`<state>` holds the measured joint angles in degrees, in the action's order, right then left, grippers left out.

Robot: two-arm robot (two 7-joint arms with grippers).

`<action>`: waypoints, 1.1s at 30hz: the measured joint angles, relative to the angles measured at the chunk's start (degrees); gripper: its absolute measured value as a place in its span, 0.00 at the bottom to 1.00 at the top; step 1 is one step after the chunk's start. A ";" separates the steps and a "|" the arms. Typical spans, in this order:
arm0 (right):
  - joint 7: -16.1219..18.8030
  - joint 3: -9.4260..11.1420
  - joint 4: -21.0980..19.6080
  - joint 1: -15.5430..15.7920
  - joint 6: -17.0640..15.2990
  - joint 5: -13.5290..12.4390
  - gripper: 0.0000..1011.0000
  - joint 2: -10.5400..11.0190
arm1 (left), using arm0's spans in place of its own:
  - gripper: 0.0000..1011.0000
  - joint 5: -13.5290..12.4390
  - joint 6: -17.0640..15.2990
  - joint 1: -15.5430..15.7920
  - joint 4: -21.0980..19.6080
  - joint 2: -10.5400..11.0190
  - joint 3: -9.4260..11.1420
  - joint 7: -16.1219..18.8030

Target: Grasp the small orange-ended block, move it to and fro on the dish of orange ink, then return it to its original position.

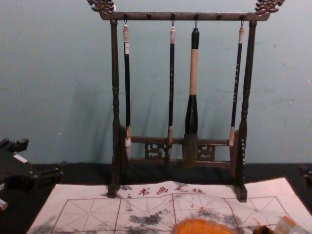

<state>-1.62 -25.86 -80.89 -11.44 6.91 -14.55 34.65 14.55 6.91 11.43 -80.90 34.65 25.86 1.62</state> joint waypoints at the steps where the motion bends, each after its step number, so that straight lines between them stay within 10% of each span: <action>1: 0.00 0.00 0.00 0.00 0.00 0.00 0.99 0.00 | 0.99 0.00 0.00 0.00 0.00 0.00 0.00 0.00; 33: 0.07 1.02 -1.88 0.65 -0.10 0.77 0.99 -0.27 | 0.99 0.00 0.00 0.00 0.00 0.00 0.00 0.00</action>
<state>-1.55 -24.84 -82.78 -10.78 6.81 -13.78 34.37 14.55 6.91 11.43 -80.90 34.65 25.86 1.62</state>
